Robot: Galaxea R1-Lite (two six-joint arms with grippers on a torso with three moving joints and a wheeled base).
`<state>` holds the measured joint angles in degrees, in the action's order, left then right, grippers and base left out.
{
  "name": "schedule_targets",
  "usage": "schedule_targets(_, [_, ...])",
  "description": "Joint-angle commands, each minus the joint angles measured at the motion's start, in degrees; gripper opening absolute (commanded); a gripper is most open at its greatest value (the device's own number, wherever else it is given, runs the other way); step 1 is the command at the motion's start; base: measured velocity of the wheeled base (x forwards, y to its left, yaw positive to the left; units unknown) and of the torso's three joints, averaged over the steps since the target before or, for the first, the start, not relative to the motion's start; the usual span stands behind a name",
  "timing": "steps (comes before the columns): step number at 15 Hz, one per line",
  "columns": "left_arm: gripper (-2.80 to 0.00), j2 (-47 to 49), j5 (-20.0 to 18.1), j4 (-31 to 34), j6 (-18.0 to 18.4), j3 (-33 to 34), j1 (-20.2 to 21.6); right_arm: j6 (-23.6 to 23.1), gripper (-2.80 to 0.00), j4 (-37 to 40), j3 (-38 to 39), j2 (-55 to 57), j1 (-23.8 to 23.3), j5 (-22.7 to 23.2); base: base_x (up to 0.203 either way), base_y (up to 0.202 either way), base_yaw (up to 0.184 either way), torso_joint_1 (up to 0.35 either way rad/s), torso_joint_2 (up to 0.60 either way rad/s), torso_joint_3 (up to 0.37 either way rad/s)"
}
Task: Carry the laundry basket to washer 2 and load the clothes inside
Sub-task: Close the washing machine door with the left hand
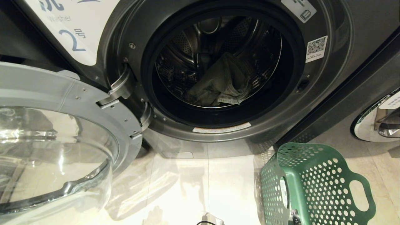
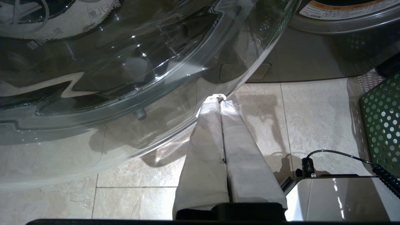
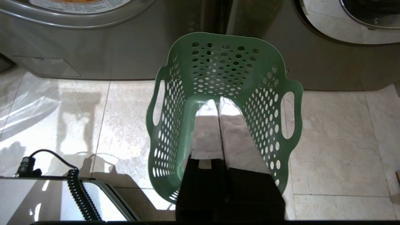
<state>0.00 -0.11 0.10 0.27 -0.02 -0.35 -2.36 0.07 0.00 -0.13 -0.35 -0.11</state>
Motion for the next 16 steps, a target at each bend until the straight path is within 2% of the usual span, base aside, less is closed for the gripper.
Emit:
schedule_targets(1, [-2.80,0.09,0.02,-0.01,0.00,-0.01,0.00,-0.03,-2.80,0.01,0.00,0.16,0.00,-0.05,0.000,0.000,0.000,0.000,0.00,0.000])
schedule_targets(12, [-2.80,0.09,-0.07,0.08,0.08,0.02,0.00,0.08,-2.80,0.01,0.00,0.13,0.00,-0.07,0.000,0.000,0.000,0.000,0.00,0.000])
schedule_targets(16, [-2.80,0.09,-0.05,0.03,0.00,0.00,0.00,0.12,-2.80,0.01,0.00,0.18,0.00,-0.07,0.000,0.000,0.000,0.001,0.00,0.150])
